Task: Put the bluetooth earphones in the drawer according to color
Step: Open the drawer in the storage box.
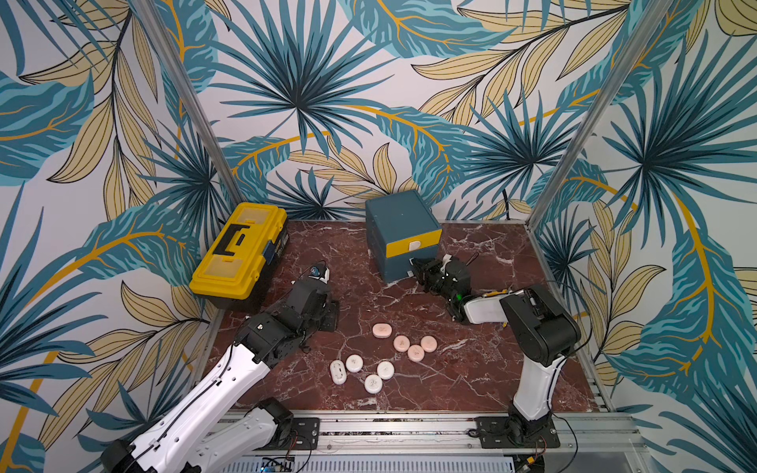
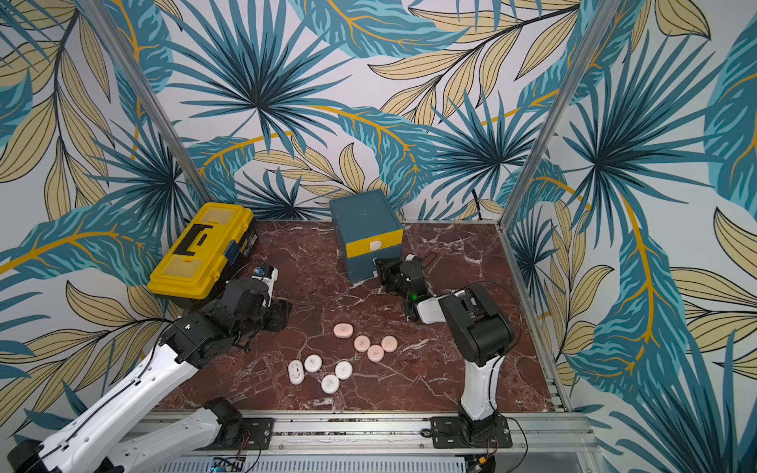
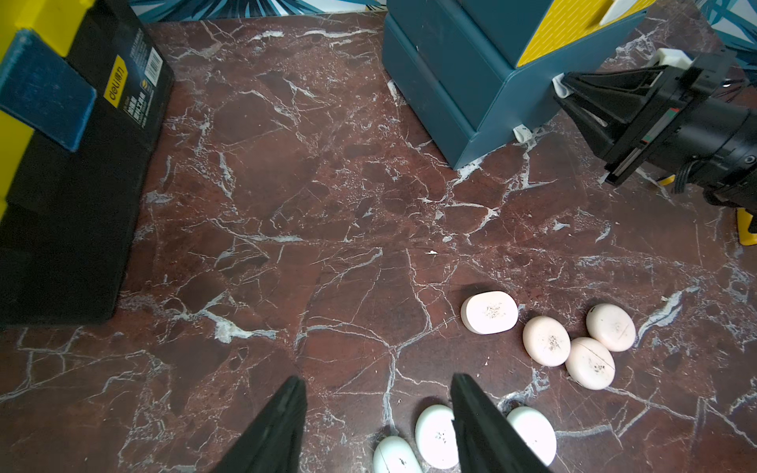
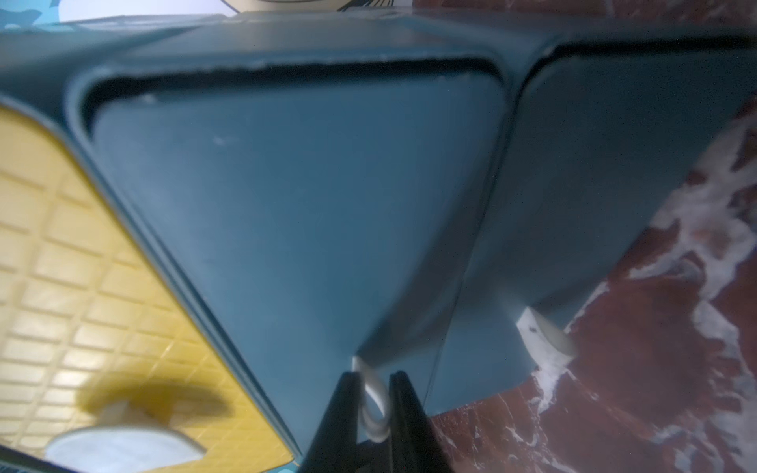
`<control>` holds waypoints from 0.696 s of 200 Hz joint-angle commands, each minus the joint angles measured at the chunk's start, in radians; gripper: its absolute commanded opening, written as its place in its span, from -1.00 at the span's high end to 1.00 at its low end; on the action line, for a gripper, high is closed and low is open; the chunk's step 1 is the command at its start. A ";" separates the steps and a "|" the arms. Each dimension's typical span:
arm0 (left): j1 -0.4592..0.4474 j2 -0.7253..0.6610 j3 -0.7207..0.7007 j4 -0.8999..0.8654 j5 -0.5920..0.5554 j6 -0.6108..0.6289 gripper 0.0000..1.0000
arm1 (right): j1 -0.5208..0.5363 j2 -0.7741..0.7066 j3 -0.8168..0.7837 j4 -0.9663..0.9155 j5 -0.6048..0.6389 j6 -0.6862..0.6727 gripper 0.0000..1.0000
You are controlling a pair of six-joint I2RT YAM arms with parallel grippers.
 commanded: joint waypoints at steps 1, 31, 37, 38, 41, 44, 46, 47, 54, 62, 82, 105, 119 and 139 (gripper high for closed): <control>0.006 -0.015 -0.024 0.006 -0.009 0.010 -0.23 | 0.005 0.022 0.021 -0.026 0.017 0.001 0.80; 0.005 -0.018 -0.024 0.003 -0.014 0.010 -0.22 | 0.006 0.015 0.022 -0.031 0.012 0.000 0.92; 0.006 -0.019 -0.023 0.003 -0.015 0.010 -0.23 | 0.006 0.009 0.018 -0.033 0.010 -0.004 0.93; 0.005 -0.019 -0.022 0.003 -0.014 0.010 -0.23 | 0.006 0.008 0.016 -0.034 0.009 -0.005 0.93; 0.004 -0.018 -0.021 0.001 -0.015 0.010 -0.22 | 0.007 0.003 0.013 -0.036 0.008 -0.008 0.94; 0.004 -0.018 -0.022 0.001 -0.015 0.010 -0.22 | 0.007 -0.001 0.009 -0.038 0.006 -0.010 0.94; 0.005 -0.019 -0.022 0.002 -0.015 0.010 -0.23 | 0.007 -0.004 0.007 -0.039 0.006 -0.012 0.94; 0.005 -0.018 -0.022 0.002 -0.015 0.010 -0.23 | 0.007 -0.006 0.005 -0.040 0.006 -0.014 0.94; 0.006 -0.018 -0.021 0.001 -0.016 0.010 -0.23 | 0.008 -0.019 -0.007 -0.044 0.003 -0.021 0.94; 0.005 -0.019 -0.021 0.002 -0.014 0.010 -0.22 | 0.010 -0.036 -0.024 -0.046 0.000 -0.027 0.95; 0.005 -0.018 -0.022 0.003 -0.014 0.008 -0.23 | 0.014 -0.082 -0.072 -0.063 -0.008 -0.043 0.95; 0.005 -0.018 -0.023 0.007 -0.014 0.008 -0.23 | 0.017 -0.137 -0.125 -0.079 -0.013 -0.059 0.95; 0.004 -0.018 -0.024 0.009 -0.013 0.008 -0.23 | 0.021 -0.167 -0.154 -0.094 -0.019 -0.069 0.96; 0.005 -0.017 -0.024 0.011 -0.011 0.008 -0.23 | 0.022 -0.207 -0.188 -0.108 -0.023 -0.083 0.96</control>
